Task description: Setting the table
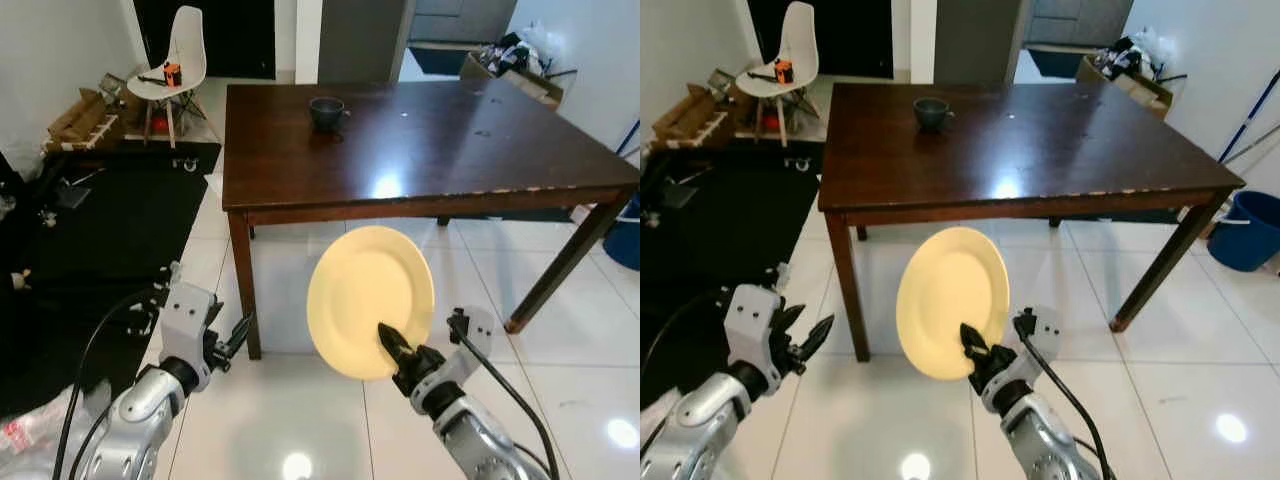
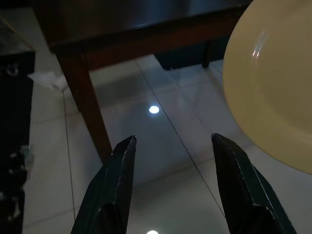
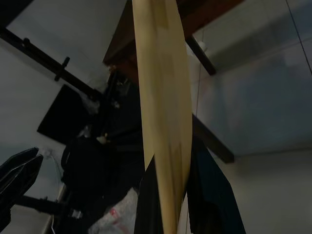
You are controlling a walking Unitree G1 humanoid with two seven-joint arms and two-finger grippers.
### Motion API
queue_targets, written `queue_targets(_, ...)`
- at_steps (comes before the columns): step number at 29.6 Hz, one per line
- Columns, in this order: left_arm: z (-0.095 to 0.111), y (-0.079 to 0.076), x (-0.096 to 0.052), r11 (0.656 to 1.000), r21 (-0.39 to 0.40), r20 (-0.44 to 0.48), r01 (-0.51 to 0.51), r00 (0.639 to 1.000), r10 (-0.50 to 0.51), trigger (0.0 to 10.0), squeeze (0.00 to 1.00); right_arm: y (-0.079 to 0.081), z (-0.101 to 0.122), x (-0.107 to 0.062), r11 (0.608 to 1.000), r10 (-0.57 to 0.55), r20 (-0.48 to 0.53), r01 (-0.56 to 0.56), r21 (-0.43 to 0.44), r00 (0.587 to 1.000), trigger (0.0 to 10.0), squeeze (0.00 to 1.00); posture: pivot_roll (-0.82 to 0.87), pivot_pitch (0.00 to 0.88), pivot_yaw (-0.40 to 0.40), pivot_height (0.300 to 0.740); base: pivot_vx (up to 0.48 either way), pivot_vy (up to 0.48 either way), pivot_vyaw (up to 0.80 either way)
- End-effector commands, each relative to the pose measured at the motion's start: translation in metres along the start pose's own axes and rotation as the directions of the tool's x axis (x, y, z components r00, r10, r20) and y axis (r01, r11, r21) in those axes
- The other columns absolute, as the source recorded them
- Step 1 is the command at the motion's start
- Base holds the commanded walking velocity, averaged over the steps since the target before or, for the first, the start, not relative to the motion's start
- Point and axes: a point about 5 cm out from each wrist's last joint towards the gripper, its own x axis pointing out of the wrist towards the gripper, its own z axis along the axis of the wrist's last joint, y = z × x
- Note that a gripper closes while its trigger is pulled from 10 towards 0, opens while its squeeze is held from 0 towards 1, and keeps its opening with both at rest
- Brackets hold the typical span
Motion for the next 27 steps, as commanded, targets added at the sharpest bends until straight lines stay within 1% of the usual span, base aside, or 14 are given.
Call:
queue_targets(1, -0.002, -0.003, 0.002, 1.0, 0.001, -0.013, 0.015, 1.0, -0.015, 10.0, 0.0, -0.003, 0.004, -0.001, 1.0, -0.012, 0.016, 0.012, -0.009, 1.0, 10.0, 0.0, -0.02, 0.003, 0.049, 0.74, 0.472, 0.0, 0.0)
queue_targets(6, 0.0, -0.006, 0.004, 1.0, 0.001, -0.003, 0.025, 1.0, -0.025, 10.0, 0.0, 0.0, 0.008, 0.002, 1.0, -0.004, 0.039, 0.005, -0.006, 0.999, 10.0, 0.0, -0.02, 0.002, 0.052, 0.74, 0.472, 0.0, 0.0)
queue_targets(10, 0.001, -0.006, 0.005, 1.0, 0.0, 0.0, 0.028, 1.0, -0.028, 10.0, 0.0, 0.003, 0.016, 0.005, 1.0, -0.001, 0.074, 0.001, -0.001, 0.997, 10.0, 0.0, -0.02, 0.002, 0.055, 0.74, 0.469, 0.0, 0.0)
queue_targets(11, 0.002, -0.007, 0.006, 1.0, 0.0, 0.002, 0.03, 1.0, -0.03, 10.0, 0.0, 0.003, 0.023, 0.006, 1.0, 0.002, 0.098, -0.001, -0.01, 0.995, 10.0, 0.0, -0.02, 0.002, 0.056, 0.74, 0.469, 0.0, 0.0)
queue_targets(12, 0.002, -0.007, 0.006, 1.0, 0.0, 0.002, 0.03, 1.0, -0.03, 10.0, 0.0, 0.003, 0.023, 0.006, 1.0, 0.002, 0.098, -0.001, -0.01, 0.995, 10.0, 0.0, -0.02, 0.002, 0.056, 0.74, 0.469, 0.0, 0.0)
queue_targets(13, 0.002, -0.007, 0.006, 1.0, 0.0, 0.004, 0.031, 0.999, -0.031, 10.0, 0.0, 0.003, 0.029, 0.007, 1.0, 0.009, 0.118, -0.005, -0.03, 0.993, 10.0, 0.0, -0.02, 0.003, 0.057, 0.74, 0.469, 0.0, 0.0)
queue_targets(14, 0.002, -0.007, 0.006, 1.0, 0.0, 0.004, 0.031, 0.999, -0.031, 10.0, 0.0, 0.003, 0.029, 0.007, 1.0, 0.009, 0.118, -0.005, -0.03, 0.993, 10.0, 0.0, -0.02, 0.003, 0.057, 0.74, 0.469, 0.0, 0.0)
queue_targets(17, 0.004, -0.007, 0.007, 0.999, -0.002, 0.01, 0.033, 0.999, -0.033, 10.0, 0.0, 0.003, 0.043, 0.01, 0.999, 0.026, 0.161, -0.019, -0.042, 0.987, 10.0, 0.0, -0.02, 0.004, 0.059, 0.74, 0.47, 0.0, 0.0)
queue_targets(20, 0.01, -0.009, 0.01, 1.0, -0.006, 0.03, 0.03, 0.999, -0.03, 10.0, 0.0, 0.01, 0.063, 0.013, 0.996, 0.084, 0.221, -0.072, -0.059, 0.972, 10.0, 0.0, -0.02, 0.006, 0.059, 0.74, 0.469, 0.0, 0.0)
queue_targets(21, 0.01, -0.009, 0.01, 1.0, -0.006, 0.03, 0.03, 0.999, -0.03, 10.0, 0.0, 0.01, 0.063, 0.013, 0.996, 0.084, 0.221, -0.072, -0.059, 0.972, 10.0, 0.0, -0.02, 0.006, 0.059, 0.74, 0.469, 0.0, 0.0)
queue_targets(22, 0.014, -0.01, 0.011, 1.0, -0.009, 0.044, 0.029, 0.999, -0.029, 10.0, 0.0, 0.015, 0.071, 0.014, 0.992, 0.122, 0.244, -0.116, -0.04, 0.962, 10.0, 0.0, -0.02, 0.006, 0.061, 0.74, 0.469, 0.0, 0.0)
queue_targets(23, 0.016, -0.011, 0.012, 1.0, -0.01, 0.053, 0.03, 0.998, -0.029, 10.0, 0.0, 0.018, 0.074, 0.014, 0.989, 0.147, 0.252, -0.146, -0.024, 0.956, 10.0, 0.0, -0.02, 0.006, 0.061, 0.74, 0.472, 0.0, 0.0)
queue_targets(26, 0.019, -0.012, 0.012, 0.999, -0.012, 0.062, 0.031, 0.998, -0.03, 10.0, 0.0, 0.021, 0.077, 0.015, 0.984, 0.173, 0.258, -0.178, -0.003, 0.95, 10.0, 0.0, -0.02, 0.008, 0.062, 0.74, 0.472, 0.0, 0.0)
queue_targets(27, 0.022, -0.013, 0.013, 0.999, -0.013, 0.072, 0.034, 0.997, -0.033, 10.0, 0.0, 0.025, 0.078, 0.015, 0.974, 0.208, 0.264, -0.224, 0.033, 0.942, 10.0, 0.0, -0.02, 0.009, 0.063, 0.74, 0.472, 0.0, 0.0)
